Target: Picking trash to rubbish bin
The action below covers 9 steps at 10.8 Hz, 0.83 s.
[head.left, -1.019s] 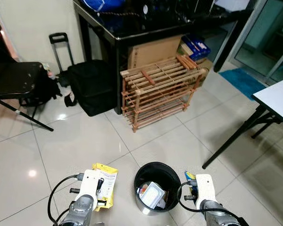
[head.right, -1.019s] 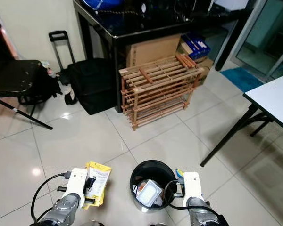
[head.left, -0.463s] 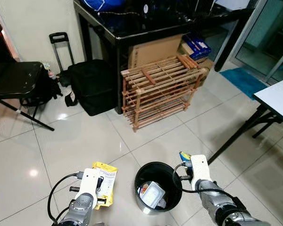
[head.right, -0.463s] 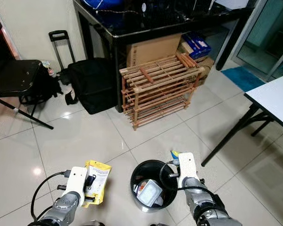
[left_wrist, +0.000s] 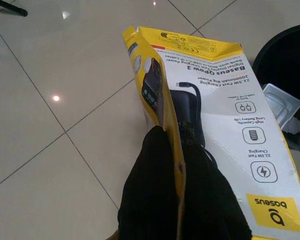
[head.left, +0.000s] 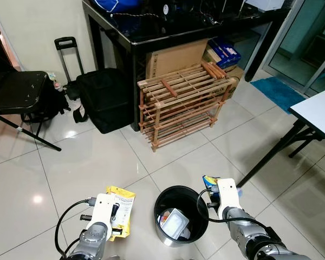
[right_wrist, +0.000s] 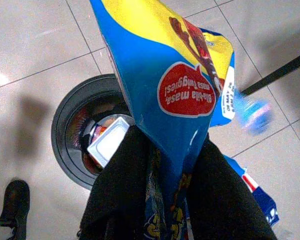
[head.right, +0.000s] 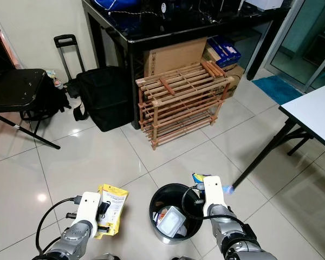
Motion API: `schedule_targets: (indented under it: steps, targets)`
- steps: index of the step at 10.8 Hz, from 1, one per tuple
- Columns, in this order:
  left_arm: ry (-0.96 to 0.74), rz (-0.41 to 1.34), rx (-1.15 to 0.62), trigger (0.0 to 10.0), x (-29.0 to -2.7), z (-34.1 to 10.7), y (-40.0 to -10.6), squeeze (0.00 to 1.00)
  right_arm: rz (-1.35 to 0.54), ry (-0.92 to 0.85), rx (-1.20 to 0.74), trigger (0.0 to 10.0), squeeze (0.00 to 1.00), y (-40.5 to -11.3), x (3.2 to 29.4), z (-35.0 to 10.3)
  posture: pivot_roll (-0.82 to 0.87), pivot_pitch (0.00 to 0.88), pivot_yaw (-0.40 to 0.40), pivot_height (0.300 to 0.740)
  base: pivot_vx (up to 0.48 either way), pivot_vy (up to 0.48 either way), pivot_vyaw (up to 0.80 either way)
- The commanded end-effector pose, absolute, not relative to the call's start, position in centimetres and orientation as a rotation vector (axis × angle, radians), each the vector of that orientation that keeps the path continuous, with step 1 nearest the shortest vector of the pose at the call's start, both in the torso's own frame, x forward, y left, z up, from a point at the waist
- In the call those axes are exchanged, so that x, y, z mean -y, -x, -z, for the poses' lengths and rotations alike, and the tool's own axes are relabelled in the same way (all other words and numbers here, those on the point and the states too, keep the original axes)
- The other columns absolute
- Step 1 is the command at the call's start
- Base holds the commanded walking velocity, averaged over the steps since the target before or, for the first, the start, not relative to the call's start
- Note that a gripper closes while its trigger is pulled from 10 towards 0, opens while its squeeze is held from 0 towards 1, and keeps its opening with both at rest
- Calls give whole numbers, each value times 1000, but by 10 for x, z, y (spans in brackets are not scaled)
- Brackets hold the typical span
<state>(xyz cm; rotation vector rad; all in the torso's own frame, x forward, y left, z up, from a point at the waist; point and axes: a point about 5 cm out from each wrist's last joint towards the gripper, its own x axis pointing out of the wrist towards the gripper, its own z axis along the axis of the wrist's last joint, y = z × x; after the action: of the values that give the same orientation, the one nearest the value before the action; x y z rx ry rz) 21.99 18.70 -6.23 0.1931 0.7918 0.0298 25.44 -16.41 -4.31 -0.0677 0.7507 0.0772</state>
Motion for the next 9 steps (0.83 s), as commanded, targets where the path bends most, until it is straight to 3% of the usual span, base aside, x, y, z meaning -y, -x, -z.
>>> schedule_targets:
  steps: [1, 9]
  targets:
    - [-188, -34, -788, 10000, -187, 63, -219, 0, -68, 59, -758, 10000, 1000, -252, 167, 45, 61, 72, -83, 740, 0, 0, 0]
    - [-185, -32, -789, 10000, -186, 63, -219, 0, -68, 41, -753, 10000, 1000, -251, 167, 45, 59, 82, -88, 740, 0, 0, 0]
